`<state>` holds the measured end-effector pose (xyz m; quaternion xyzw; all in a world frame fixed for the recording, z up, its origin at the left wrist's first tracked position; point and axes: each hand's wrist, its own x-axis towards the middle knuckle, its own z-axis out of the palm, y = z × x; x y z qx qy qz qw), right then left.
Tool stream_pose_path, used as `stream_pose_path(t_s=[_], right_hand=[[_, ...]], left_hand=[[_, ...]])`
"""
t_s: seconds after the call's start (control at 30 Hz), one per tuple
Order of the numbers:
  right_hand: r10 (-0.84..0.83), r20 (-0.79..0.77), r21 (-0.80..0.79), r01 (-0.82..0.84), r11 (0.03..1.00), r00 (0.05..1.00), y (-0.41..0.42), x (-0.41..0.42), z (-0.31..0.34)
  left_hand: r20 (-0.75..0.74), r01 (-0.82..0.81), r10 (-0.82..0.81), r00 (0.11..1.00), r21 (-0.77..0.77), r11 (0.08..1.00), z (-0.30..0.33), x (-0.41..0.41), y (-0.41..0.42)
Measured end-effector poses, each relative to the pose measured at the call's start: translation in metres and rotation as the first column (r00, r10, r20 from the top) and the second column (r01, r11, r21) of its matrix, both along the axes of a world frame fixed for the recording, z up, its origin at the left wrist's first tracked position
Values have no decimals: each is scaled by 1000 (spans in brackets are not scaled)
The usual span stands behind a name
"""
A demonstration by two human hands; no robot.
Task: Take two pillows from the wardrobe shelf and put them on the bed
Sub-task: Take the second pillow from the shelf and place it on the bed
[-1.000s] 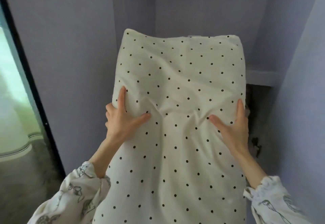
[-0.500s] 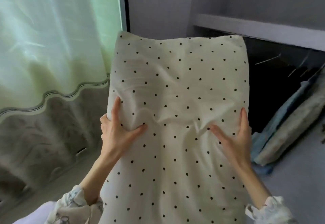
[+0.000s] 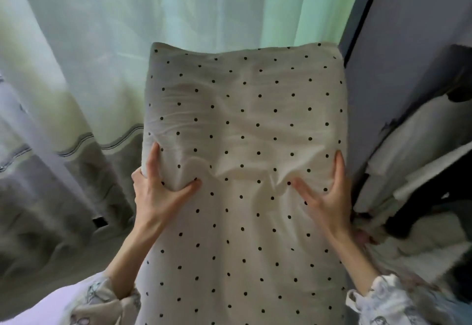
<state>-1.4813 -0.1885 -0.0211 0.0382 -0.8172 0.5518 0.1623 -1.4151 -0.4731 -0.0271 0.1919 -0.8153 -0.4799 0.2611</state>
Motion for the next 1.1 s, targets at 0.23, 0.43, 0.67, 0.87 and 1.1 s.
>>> stream_pose_path(t_s=[0.23,0.43,0.67,0.87,1.1], right_hand=[[174,-8,50,-174,984,985,-113,-62,-2],[382,-22,80,-379,922,924,-214,-133,-5],[660,-76,149,-646,749,748,-351,-229,4],[837,-107,173,-819,547,536,-455,-288,23],[958,-109,133,-951,280,266,-570,-280,20]], left_hand=[[-24,-231,231,973,6,973,-5,-1,-93],[17,-459,459,888,13,888,-6,-11,-158],[8,-721,721,692,33,692,-9,-44,-222],[-31,-885,886,462,51,463,-6,-71,-253],[-67,-984,983,171,44,174,-4,-51,-278]])
